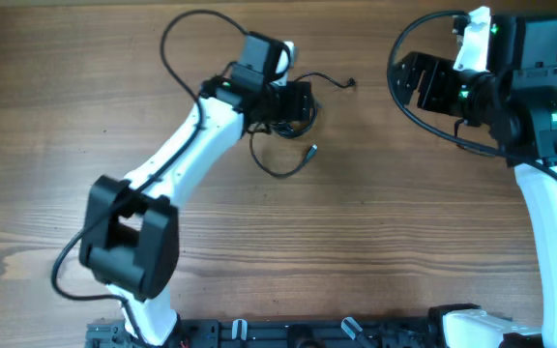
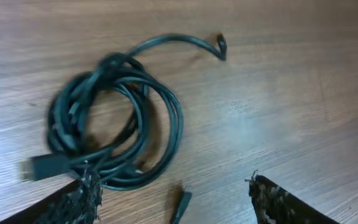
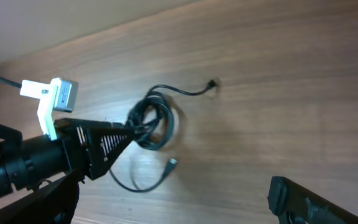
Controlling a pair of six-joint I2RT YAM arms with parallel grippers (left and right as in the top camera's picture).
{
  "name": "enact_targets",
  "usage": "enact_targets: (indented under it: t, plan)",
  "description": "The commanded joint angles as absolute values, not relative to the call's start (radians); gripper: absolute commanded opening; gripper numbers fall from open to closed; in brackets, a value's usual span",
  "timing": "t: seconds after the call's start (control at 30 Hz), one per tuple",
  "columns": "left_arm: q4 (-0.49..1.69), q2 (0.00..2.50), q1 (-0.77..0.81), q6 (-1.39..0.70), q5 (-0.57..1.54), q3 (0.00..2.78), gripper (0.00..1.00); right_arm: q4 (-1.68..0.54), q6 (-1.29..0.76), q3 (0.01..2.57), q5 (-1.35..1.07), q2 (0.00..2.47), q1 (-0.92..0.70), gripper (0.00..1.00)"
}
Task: Untangle cables
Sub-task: 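Move the left gripper forward over the black cable bundle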
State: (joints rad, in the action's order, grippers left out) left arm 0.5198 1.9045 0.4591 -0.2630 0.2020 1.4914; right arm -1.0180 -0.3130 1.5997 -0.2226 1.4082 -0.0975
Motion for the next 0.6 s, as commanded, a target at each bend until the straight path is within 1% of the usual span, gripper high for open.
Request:
enact_targets:
  t: [0.0,0.07,0.17,0.2,0.23,0.3,0.33,0.4,0.47,0.57]
  plan:
    - [0.500,1.956,0.487,-0.239,0.160,1.507,0.79,-1.023,-0.322,1.621,-0.197,1.417,-0.101,1.00]
    - [0.498,1.985,0.497,-0.213,0.097,1.507,0.77,-1.018,-0.321,1.621,-0.199,1.417,-0.101,1.00]
    - [0.473,2.045,0.517,-0.101,0.095,1.507,0.72,-1.008,-0.322,1.621,-0.199,1.417,-0.101,1.00]
    - [0.459,2.065,0.525,-0.080,0.095,1.507,0.66,-1.008,-0.322,1.621,-0.199,1.417,-0.101,1.00]
    - [0.446,2.081,0.532,-0.076,0.095,1.507,0.64,-1.008,-0.323,1.621,-0.199,1.417,-0.101,1.00]
    - [0.427,2.106,0.535,-0.075,0.088,1.507,0.57,-1.008,-0.322,1.621,-0.199,1.417,-0.101,1.00]
    - [0.421,2.115,0.535,-0.075,0.087,1.507,0.56,-1.008,-0.322,1.621,-0.199,1.417,-0.101,0.99]
    - [0.410,2.142,0.535,-0.075,0.051,1.507,0.54,-1.009,-0.323,1.621,-0.199,1.417,-0.101,1.00]
    - [0.394,2.159,0.535,-0.075,-0.005,1.507,0.56,-1.011,-0.323,1.621,-0.199,1.417,-0.101,1.00]
    - [0.380,2.189,0.535,-0.099,-0.009,1.507,0.56,-1.014,-0.326,1.621,-0.199,1.417,-0.101,1.00]
